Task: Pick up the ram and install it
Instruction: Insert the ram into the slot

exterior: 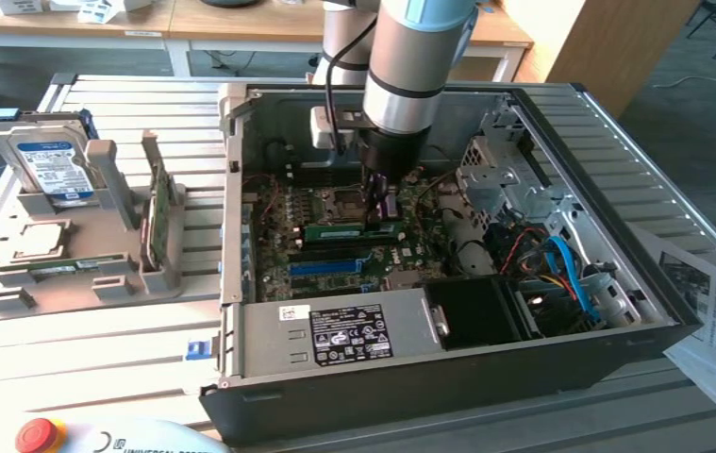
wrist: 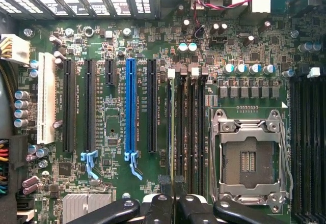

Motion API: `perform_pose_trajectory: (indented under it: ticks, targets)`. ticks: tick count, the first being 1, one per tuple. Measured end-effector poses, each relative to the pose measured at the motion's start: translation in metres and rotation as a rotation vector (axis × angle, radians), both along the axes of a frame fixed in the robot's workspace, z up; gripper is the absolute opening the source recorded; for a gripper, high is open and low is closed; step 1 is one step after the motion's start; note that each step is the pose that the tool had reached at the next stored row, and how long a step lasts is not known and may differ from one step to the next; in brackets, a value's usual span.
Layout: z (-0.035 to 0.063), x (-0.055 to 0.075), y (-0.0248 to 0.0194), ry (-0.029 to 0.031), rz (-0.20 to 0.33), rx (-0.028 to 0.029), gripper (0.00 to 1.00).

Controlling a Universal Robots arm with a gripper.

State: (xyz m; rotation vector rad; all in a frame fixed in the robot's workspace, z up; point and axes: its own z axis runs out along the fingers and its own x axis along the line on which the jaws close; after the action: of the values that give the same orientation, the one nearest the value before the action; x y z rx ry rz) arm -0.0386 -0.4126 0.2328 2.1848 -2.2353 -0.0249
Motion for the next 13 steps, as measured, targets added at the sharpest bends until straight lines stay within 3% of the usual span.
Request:
perform_pose_trajectory:
  ticks: [13]
  targets:
    - [0.0000, 0.0000, 0.0000, -0.0068, 0.016, 0.0000, 0.12]
